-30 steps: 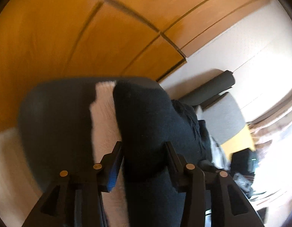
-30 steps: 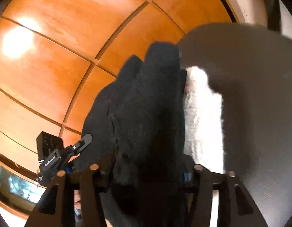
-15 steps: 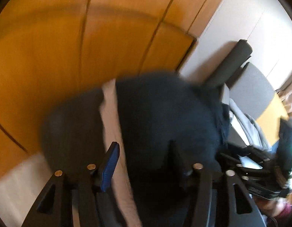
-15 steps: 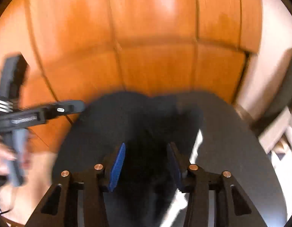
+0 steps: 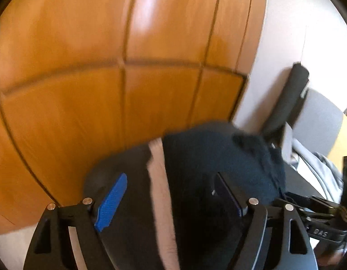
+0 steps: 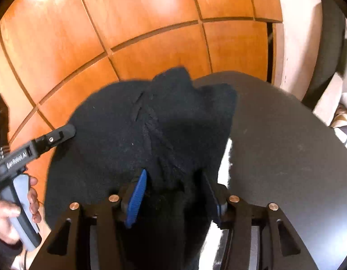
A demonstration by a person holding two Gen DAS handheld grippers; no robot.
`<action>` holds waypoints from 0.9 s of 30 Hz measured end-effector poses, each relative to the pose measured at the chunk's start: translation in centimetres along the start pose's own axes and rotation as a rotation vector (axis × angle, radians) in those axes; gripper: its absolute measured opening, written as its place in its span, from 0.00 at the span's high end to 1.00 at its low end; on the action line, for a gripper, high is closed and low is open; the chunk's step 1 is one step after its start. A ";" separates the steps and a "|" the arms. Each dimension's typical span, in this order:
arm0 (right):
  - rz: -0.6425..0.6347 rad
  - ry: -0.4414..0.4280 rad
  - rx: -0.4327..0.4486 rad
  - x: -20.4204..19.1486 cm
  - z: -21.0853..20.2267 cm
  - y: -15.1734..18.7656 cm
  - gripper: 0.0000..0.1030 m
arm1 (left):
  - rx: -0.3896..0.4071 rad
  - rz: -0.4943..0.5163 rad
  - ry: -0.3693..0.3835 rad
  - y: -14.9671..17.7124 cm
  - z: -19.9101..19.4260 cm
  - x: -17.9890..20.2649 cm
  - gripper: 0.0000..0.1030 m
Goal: Fold clothes
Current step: 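Release the folded sweater on the bench and withdraw both grippers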
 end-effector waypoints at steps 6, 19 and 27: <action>-0.056 0.042 0.077 -3.3 -4.1 -0.8 0.45 | 0.004 0.076 0.161 0.3 -2.9 3.4 0.21; -0.033 0.037 -0.097 -4.3 -2.7 3.7 0.45 | -0.144 0.026 0.053 3.9 0.7 3.0 0.27; -0.076 0.190 0.036 -8.2 -9.7 3.1 0.32 | 0.015 0.009 -0.121 2.4 -10.4 2.3 0.27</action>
Point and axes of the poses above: each gripper's, at about its wrist camera, not at the fingertips, and z roughly the way its jaws point, x to its right, y to its underside, the point moved 2 cm from there along z, roughly the way its jaws point, and after that the axes turned 6 degrees about -z, right-handed, at the moved point
